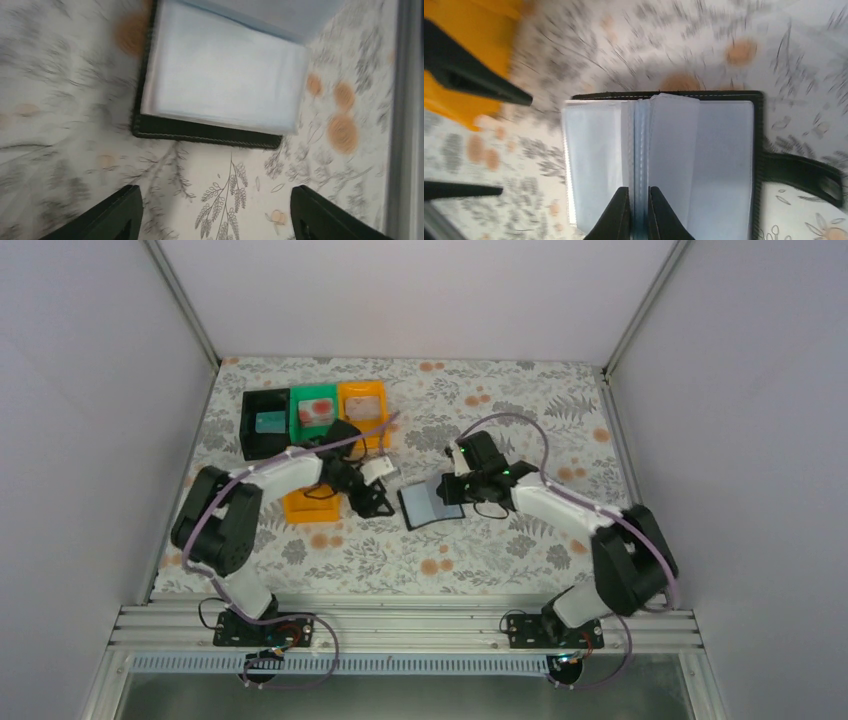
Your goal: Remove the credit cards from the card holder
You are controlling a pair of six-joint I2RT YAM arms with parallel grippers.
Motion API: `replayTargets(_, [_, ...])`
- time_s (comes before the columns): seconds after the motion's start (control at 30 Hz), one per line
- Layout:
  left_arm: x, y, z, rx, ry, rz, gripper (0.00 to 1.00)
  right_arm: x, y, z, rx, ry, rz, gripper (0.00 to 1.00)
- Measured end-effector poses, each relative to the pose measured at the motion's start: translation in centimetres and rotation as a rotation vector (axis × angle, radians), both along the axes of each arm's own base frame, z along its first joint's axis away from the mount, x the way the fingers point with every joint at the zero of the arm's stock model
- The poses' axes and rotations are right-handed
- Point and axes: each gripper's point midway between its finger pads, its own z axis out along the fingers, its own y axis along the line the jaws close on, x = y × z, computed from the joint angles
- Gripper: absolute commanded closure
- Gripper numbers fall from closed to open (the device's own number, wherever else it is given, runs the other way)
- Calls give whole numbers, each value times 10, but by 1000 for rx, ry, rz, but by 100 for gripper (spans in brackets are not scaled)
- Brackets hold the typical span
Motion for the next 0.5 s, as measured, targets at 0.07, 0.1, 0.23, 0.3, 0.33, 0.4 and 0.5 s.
replayTargets(0.07, [14,6,33,-34,-38,22,7,2,-1,31,42,-75,-6,96])
replayTargets(0.1, [19,8,55,-54,-67,31,1,3,-1,51,71,-125,-10,96])
replayTargets(0.23, [27,17,161,-152,-233,57,0,2,-3,130,190,-309,-18,96])
replayTargets(0.3, [26,20,205,-200,-287,75,0,1,-4,156,229,-369,-20,96])
replayTargets(0.33, [24,20,233,-240,-313,87,0,0,-6,170,245,-401,-24,96])
replayTargets(0.4, [20,20,269,-309,-334,110,0,-2,-8,193,269,-452,-34,96])
replayTargets(0.5, [13,13,297,-398,-297,142,0,-1,-11,222,292,-516,-52,96])
